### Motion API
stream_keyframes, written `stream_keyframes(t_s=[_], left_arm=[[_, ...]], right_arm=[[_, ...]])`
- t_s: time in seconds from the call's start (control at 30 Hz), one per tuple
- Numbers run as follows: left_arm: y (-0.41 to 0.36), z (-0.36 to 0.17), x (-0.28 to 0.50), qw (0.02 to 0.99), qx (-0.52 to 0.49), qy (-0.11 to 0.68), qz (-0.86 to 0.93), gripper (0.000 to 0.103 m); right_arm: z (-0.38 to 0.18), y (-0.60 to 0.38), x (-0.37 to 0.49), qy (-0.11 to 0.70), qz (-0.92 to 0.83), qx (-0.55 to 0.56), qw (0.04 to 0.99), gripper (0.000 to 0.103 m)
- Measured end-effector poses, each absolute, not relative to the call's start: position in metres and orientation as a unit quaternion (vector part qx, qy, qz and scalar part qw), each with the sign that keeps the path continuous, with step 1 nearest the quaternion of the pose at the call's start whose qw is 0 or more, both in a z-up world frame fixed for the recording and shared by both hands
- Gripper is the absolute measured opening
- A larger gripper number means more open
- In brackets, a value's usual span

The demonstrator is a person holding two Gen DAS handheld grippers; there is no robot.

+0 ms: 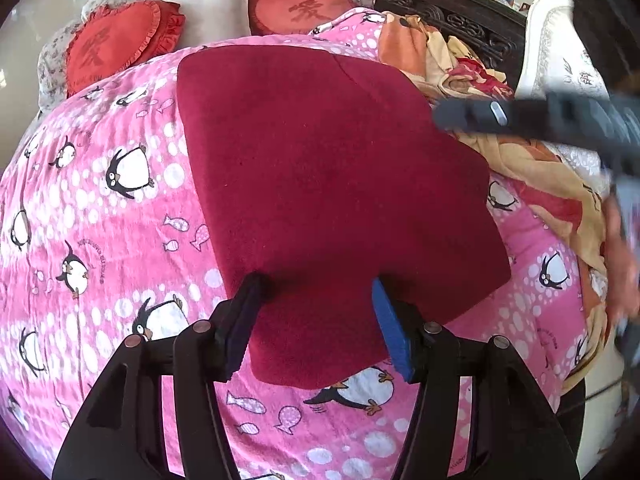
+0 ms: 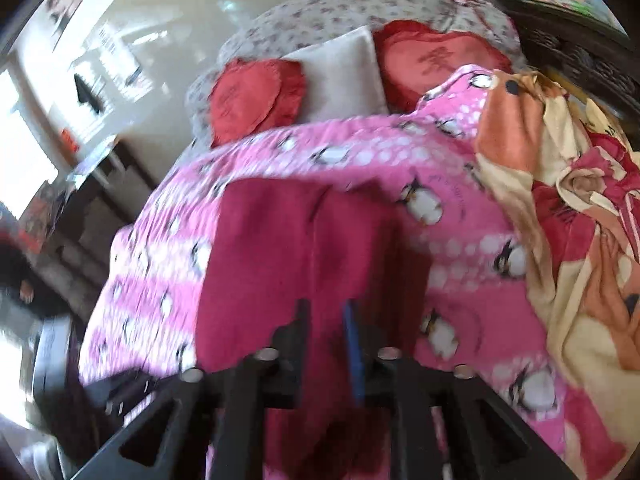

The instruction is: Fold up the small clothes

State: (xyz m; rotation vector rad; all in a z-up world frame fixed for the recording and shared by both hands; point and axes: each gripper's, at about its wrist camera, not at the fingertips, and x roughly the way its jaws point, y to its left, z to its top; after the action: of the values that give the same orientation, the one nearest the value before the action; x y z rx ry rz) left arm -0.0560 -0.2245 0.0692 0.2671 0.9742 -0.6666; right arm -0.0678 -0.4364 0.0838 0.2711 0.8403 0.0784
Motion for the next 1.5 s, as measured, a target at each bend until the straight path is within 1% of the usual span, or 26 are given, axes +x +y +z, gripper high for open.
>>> stream_keyframes(t_s=[0.03,0.07,0.13,0.27,0.33,0.4,0.57,0.67,0.87,1.0,1.07,1.1,1.13,1.17,1.2,1.23,1.3,1.37,1.4,1.43,1.5], left_arm=[[-0.224,0.069,-0.056,0.823,0.125,0.458,-0.312,0.056],[-0.225,0.069,-0.056,0.823,0.126,0.457,-0.312,0.056],[-0.224,0.069,-0.058,0.823,0.127,0.457,-0.312,0.056],[-0.222,0.071,-0.059,0.824,0.127,0.455,-0.314,0.056],[-0.222,0.071,-0.06,0.823,0.126,0.458,-0.313,0.056],[-0.221,0.074,-0.06,0.822,0.125,0.459,-0.312,0.056],[-0.214,0.081,-0.056,0.827,0.126,0.455,-0.305,0.056],[-0.209,0.081,-0.05,0.829,0.111,0.46,-0.298,0.056],[-0.204,0.078,-0.046,0.826,0.104,0.468,-0.297,0.056],[-0.204,0.078,-0.045,0.826,0.095,0.472,-0.293,0.056],[-0.202,0.08,-0.044,0.826,0.093,0.473,-0.292,0.056],[-0.202,0.08,-0.044,0.826,0.092,0.473,-0.292,0.056],[-0.202,0.081,-0.043,0.826,0.091,0.473,-0.292,0.056],[-0.201,0.082,-0.042,0.827,0.089,0.473,-0.291,0.056],[-0.201,0.083,-0.039,0.828,0.084,0.473,-0.291,0.056],[-0.2,0.083,-0.038,0.828,0.078,0.473,-0.291,0.056],[-0.198,0.083,-0.032,0.827,0.061,0.479,-0.287,0.056],[-0.195,0.084,-0.025,0.828,0.046,0.482,-0.283,0.056],[-0.194,0.084,-0.022,0.827,0.035,0.484,-0.283,0.056],[-0.192,0.084,-0.017,0.825,0.022,0.488,-0.283,0.058],[-0.19,0.083,-0.01,0.821,-0.002,0.495,-0.285,0.058]], right_arm=[[0.078,-0.434,-0.071,0.409,0.033,0.129,0.903,0.053],[0.071,-0.433,-0.077,0.415,0.033,0.126,0.901,0.052],[0.058,-0.431,-0.079,0.43,0.025,0.109,0.896,0.018],[0.05,-0.446,-0.086,0.413,0.017,0.136,0.901,0.017],[0.034,-0.45,-0.082,0.425,0.003,0.137,0.895,0.017],[0.019,-0.455,-0.08,0.431,0.007,0.172,0.886,0.017],[0.029,-0.442,-0.078,0.441,0.002,0.11,0.891,0.017],[0.03,-0.444,-0.078,0.437,-0.001,0.124,0.891,0.017],[0.051,-0.448,-0.097,0.405,0.002,0.133,0.905,0.017],[0.024,-0.453,-0.085,0.436,0.004,0.157,0.886,0.017],[0.025,-0.454,-0.085,0.427,0.001,0.17,0.888,0.017],[0.026,-0.455,-0.086,0.426,0.004,0.178,0.887,0.018],[0.026,-0.456,-0.087,0.425,0.004,0.181,0.887,0.027],[0.028,-0.456,-0.089,0.422,0.002,0.184,0.888,0.032],[0.03,-0.456,-0.091,0.419,-0.001,0.185,0.889,0.041],[0.032,-0.456,-0.093,0.417,0.001,0.188,0.889,0.045],[0.035,-0.458,-0.095,0.41,0.005,0.201,0.89,0.049],[0.037,-0.46,-0.093,0.4,0.009,0.212,0.892,0.05],[0.038,-0.46,-0.091,0.395,0.009,0.218,0.892,0.053],[0.038,-0.461,-0.089,0.395,0.007,0.221,0.892,0.061],[0.037,-0.461,-0.083,0.396,0.003,0.224,0.891,0.064]])
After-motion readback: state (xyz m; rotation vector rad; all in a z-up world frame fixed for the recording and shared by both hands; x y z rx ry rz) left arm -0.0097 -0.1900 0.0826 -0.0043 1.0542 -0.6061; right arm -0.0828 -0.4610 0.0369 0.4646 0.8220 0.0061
